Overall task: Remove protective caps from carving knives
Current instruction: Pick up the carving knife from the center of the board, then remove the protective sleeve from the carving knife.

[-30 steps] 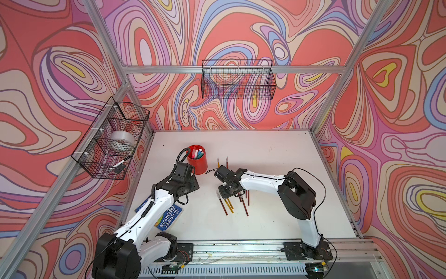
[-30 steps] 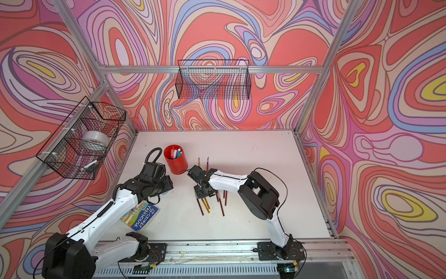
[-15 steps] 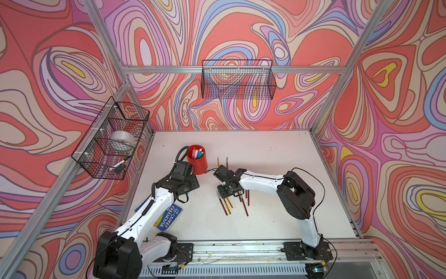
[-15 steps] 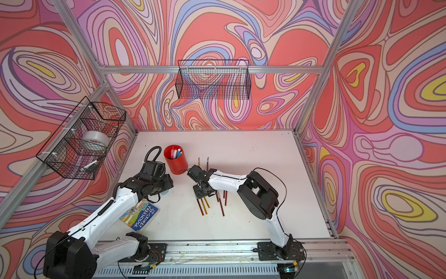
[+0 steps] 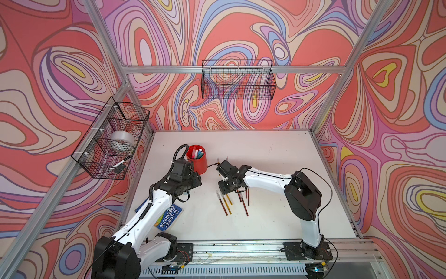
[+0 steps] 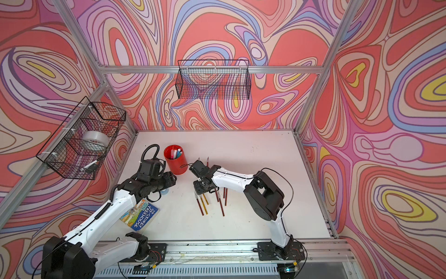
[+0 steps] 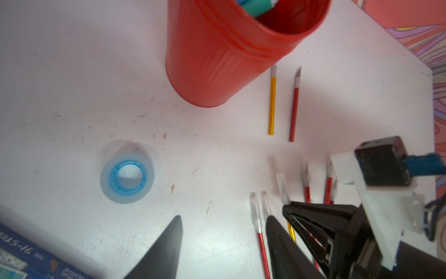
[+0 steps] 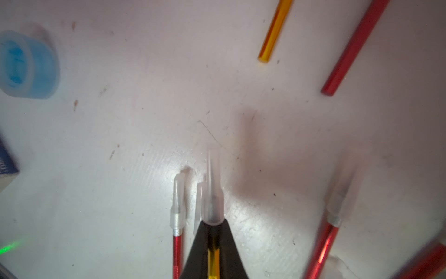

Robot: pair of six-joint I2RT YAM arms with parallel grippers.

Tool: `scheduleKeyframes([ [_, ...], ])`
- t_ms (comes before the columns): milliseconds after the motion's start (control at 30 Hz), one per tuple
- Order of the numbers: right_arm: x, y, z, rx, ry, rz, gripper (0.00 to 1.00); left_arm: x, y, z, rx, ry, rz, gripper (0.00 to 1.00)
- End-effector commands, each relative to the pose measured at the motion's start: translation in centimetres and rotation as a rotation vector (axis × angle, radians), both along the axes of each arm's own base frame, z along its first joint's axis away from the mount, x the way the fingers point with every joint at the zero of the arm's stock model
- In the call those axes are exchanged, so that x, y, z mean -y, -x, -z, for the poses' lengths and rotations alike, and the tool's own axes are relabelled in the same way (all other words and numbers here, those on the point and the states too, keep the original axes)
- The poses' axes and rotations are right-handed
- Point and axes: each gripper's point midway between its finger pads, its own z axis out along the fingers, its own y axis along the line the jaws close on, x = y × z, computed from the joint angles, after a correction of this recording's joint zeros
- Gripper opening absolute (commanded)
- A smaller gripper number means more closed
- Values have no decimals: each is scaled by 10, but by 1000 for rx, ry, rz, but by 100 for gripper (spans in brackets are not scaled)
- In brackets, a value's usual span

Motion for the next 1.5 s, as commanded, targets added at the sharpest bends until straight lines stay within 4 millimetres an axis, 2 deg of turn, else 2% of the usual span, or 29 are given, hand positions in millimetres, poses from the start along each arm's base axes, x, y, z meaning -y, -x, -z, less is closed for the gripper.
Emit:
scheduleKeyframes([
  [0,4,-19,-39,26,-148,47,0,17,-2,-14,64,78,72,58],
  [167,28,-43,-74,20,-322,137,0,42,2,-32,135,151,164,58],
  [367,53,-61,-115,59,-470,200,0,97,11,-58,239,212,328,60],
  [533,53,-60,-136,66,-553,199,0,139,9,-70,255,267,434,66],
  [700,45,-51,-149,44,-636,168,0,170,0,-74,241,317,496,64],
  [833,44,-47,-151,24,-660,161,0,183,-7,-80,248,333,510,56],
  [933,43,-43,-154,14,-676,155,0,189,-11,-81,246,342,519,45],
  [1167,45,-41,-166,34,-696,149,0,197,-13,-78,235,338,524,35],
  [1300,47,-39,-175,49,-707,148,0,197,-14,-74,226,321,521,35],
  [1467,50,-36,-186,71,-714,142,0,193,-14,-64,205,292,501,47],
])
